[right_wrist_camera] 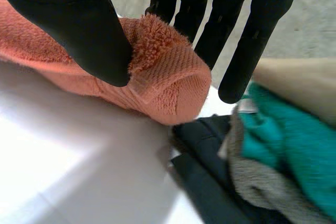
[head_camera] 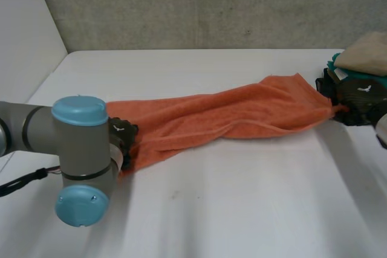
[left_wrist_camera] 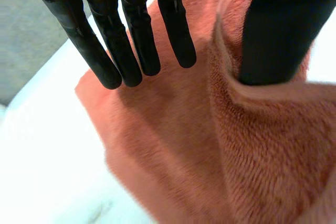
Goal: Fold the laundry.
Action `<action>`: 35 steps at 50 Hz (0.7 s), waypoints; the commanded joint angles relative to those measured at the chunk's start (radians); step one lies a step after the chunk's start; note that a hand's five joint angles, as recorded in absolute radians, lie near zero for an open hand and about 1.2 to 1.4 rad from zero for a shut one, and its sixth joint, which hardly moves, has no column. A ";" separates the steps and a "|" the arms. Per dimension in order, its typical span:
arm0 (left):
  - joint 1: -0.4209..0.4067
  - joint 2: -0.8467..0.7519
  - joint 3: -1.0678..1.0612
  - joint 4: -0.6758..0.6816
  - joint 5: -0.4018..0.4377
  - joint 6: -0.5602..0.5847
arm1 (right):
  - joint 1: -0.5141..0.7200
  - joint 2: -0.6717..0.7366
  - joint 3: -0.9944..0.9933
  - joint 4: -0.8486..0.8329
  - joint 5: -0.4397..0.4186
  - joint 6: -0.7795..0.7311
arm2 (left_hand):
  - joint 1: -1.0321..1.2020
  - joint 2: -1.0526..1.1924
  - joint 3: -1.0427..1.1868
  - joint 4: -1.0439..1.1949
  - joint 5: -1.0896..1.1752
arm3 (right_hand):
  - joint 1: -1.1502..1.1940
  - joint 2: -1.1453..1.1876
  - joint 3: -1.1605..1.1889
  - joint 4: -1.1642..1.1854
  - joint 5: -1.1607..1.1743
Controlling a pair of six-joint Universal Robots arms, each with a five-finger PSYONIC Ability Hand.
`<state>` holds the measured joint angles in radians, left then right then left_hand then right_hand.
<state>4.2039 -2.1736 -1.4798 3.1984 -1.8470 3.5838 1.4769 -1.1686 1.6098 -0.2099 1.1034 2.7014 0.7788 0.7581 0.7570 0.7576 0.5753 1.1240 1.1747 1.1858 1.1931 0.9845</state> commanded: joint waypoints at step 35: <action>0.288 0.126 0.321 -0.118 0.319 0.418 | 0.092 0.004 -0.451 0.599 0.044 -0.363 | 0.617 0.638 0.639 0.639 0.646 | 0.272 0.222 0.210 0.203 0.237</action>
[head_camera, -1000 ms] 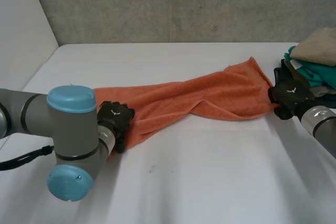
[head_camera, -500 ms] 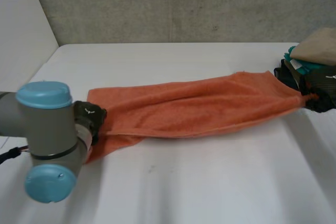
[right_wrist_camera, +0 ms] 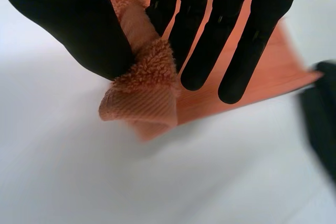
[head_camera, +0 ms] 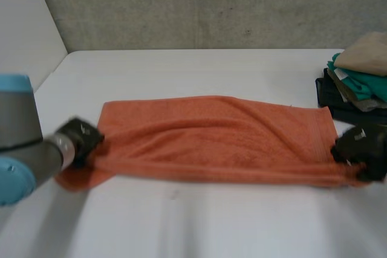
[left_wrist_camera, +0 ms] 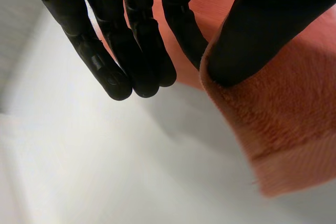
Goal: Fold the laundry.
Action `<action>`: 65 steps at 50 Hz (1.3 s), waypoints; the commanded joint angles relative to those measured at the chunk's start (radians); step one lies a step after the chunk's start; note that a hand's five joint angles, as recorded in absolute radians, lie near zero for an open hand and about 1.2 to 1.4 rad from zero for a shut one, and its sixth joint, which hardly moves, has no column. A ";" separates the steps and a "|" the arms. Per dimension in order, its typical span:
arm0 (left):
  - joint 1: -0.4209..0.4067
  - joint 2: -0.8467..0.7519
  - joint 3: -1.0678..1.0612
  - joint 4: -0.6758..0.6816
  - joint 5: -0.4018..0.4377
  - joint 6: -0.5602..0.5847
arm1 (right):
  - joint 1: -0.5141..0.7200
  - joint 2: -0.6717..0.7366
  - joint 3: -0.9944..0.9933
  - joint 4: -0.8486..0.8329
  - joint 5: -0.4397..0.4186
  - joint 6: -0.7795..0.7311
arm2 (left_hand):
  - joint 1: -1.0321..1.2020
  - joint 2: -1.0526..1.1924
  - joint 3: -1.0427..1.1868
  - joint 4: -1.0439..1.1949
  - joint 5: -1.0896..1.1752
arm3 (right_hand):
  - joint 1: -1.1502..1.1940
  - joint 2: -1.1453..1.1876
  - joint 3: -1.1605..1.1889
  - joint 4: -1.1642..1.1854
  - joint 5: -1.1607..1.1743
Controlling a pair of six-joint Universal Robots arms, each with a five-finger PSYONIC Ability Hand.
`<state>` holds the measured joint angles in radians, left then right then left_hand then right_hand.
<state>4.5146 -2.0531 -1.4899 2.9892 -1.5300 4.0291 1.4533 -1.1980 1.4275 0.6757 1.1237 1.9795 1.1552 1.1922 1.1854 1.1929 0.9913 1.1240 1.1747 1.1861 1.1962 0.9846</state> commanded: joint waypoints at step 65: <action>0.149 0.291 -0.284 -0.202 0.192 0.433 | 0.140 0.041 0.074 0.041 0.232 -0.119 | 0.241 0.204 0.211 0.203 0.230 | 0.272 0.222 0.210 0.200 0.237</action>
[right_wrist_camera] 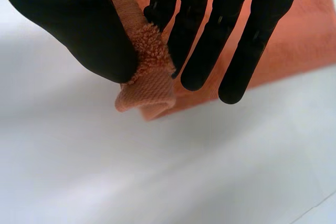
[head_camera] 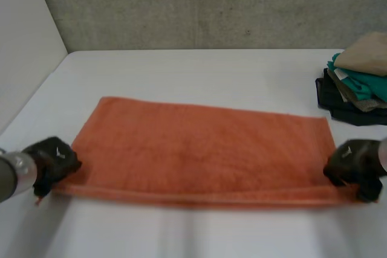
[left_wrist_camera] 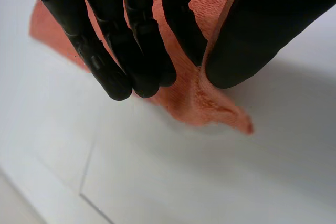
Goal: Fold the laundry.
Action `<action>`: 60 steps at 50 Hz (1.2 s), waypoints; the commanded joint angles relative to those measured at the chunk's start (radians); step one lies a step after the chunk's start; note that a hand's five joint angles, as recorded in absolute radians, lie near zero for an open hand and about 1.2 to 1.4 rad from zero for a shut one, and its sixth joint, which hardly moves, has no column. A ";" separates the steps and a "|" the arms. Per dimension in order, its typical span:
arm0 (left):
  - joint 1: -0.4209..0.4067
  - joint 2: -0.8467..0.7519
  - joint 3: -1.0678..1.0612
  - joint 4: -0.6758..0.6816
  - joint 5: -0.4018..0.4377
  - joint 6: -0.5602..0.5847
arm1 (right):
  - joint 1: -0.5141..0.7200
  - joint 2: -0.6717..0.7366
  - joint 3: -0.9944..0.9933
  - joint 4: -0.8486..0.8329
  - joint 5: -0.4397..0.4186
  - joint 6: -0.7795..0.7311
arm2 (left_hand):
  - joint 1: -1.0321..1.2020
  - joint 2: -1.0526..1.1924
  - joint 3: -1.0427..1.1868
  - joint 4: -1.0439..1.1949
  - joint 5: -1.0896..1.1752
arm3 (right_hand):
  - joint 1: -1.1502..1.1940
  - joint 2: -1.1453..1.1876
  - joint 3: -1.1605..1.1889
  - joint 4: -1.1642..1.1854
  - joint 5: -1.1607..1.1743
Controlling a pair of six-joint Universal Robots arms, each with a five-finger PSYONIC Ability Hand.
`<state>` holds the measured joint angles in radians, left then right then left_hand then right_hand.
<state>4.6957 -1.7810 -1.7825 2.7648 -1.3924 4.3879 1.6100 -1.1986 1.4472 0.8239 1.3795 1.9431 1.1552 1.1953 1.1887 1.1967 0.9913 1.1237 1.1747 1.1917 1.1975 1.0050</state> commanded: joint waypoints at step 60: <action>-0.364 -0.528 0.858 0.276 -0.270 -0.518 | 0.070 -0.013 0.011 -0.602 0.029 0.640 | -0.981 -1.021 -1.014 -1.022 -0.991 | -0.949 -1.000 -1.017 -1.023 -1.005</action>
